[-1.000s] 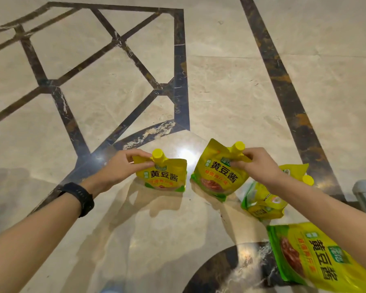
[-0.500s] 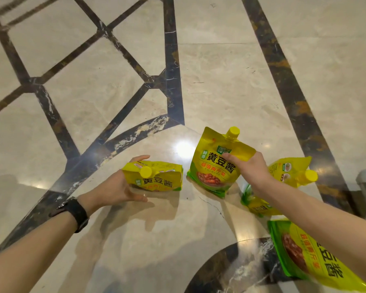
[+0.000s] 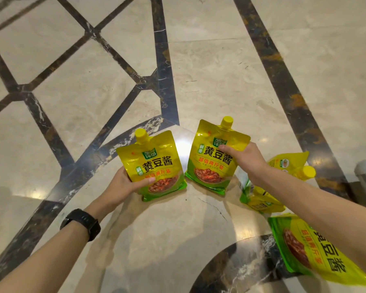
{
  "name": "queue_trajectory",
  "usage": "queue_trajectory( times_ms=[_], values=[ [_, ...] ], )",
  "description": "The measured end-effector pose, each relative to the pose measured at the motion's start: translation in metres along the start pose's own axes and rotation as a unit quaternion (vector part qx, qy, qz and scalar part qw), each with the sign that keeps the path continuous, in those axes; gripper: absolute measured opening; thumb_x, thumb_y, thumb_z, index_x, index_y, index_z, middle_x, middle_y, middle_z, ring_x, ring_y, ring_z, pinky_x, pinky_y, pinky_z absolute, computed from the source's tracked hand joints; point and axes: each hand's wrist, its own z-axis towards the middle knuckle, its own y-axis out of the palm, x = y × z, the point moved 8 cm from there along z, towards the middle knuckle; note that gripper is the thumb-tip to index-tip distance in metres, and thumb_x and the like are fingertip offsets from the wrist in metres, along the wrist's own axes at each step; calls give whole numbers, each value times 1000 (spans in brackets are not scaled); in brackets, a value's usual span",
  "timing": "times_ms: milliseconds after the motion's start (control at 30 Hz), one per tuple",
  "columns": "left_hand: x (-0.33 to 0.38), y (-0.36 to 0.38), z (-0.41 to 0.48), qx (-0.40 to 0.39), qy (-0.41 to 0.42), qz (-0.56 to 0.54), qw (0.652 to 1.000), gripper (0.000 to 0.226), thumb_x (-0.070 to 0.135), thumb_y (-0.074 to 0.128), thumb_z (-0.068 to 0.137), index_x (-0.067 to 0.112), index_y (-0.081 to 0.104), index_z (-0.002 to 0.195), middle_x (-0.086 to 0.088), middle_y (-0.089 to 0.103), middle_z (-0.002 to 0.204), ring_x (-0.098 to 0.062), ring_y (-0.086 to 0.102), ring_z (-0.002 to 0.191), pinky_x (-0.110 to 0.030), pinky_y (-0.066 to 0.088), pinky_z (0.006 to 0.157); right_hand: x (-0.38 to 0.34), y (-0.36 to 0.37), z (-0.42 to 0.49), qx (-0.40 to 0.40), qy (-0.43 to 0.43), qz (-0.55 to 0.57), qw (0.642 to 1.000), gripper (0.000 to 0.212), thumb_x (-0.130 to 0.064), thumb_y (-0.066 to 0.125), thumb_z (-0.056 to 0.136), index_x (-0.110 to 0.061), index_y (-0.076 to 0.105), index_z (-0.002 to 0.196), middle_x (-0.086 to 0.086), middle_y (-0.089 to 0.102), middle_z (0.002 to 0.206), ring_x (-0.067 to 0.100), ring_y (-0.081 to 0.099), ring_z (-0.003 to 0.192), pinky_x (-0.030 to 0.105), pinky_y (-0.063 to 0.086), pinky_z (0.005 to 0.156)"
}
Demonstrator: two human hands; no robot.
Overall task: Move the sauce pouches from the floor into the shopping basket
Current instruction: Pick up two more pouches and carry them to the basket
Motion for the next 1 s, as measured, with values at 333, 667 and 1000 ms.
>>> queue_trajectory(
  times_ms=[333, 667, 1000],
  values=[
    [-43, 6, -17, -15, -177, 13, 984, 68, 68, 76, 70, 26, 64, 122, -7, 77, 100, -12, 68, 73, -22, 44, 54, -3, 3, 4, -11, 3, -34, 999, 14, -20, 73, 87, -20, 68, 100, -6, 70, 84, 4, 65, 73, 18, 46, 55],
    [-47, 11, -27, 40, -171, 9, 984, 71, 39, 91, 61, 22, 57, 122, 3, 74, 110, -8, 73, 93, -22, 57, 71, -27, 24, 12, -185, 26, -138, 973, 20, -25, 72, 86, -21, 69, 106, 8, 75, 96, 23, 71, 81, 37, 58, 69],
    [-54, 10, -28, 55, -159, 3, 986, 67, 24, 87, 73, 20, 50, 128, 4, 70, 115, -9, 69, 99, -17, 54, 74, 56, 20, -8, 27, 153, 40, 987, 50, -1, 82, 73, -18, 49, 105, 3, 66, 96, 14, 63, 72, 24, 47, 51]
  ],
)
